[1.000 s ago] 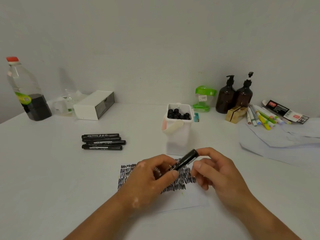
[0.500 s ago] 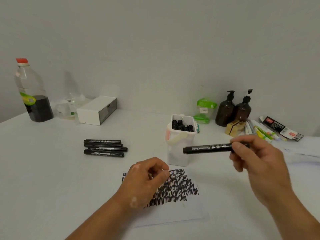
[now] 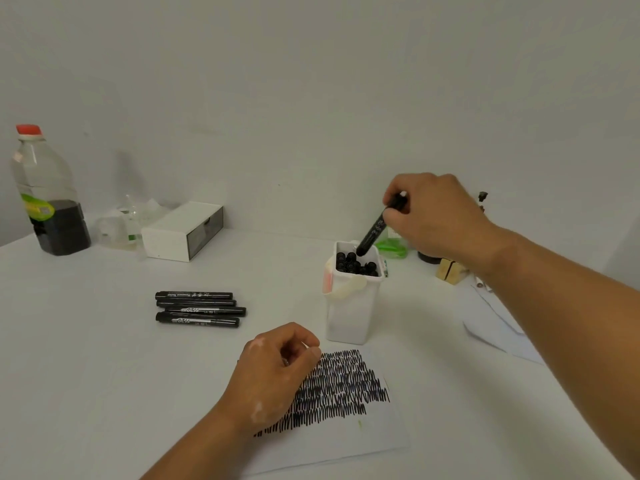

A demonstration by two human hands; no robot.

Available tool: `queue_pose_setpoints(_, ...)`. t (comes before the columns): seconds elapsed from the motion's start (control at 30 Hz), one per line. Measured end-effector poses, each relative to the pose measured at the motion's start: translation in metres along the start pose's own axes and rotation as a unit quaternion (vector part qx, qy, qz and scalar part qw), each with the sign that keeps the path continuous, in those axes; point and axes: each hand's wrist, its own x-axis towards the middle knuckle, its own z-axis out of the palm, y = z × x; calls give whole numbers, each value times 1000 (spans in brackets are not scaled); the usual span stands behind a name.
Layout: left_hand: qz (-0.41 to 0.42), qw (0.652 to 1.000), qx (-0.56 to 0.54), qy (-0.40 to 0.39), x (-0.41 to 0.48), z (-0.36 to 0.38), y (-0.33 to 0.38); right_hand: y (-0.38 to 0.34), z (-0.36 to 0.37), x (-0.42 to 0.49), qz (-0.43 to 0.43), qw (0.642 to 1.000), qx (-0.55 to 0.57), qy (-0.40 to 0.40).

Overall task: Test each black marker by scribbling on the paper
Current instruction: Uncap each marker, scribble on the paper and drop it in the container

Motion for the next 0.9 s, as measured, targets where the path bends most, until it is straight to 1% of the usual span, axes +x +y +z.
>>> queue_pose_setpoints(0.2,1,1000,4,-4,1,1,1,-5,33,15,-13,992,-66,-104)
queue_pose_setpoints(0.33,-6,1000,-4,-3,0,2,2,-7,44,25,-17,973,-99,-207)
queue_pose_setpoints(0.4,-7,1000,-9,-6,0,2,3,-7,49,28,-25,965,-113,-234)
queue_pose_setpoints(0.57,-5,1000,-12,-13,1,4,4,-4,53,35,-21,964,-100,-247)
queue_pose_setpoints(0.73,-3,1000,-10,-13,0,4,5,-7,51,37,-24,966,-106,-233)
queue_pose_setpoints(0.9,-5,1000,-12,-15,1,4,5,-9,57,32,-28,954,-137,-264)
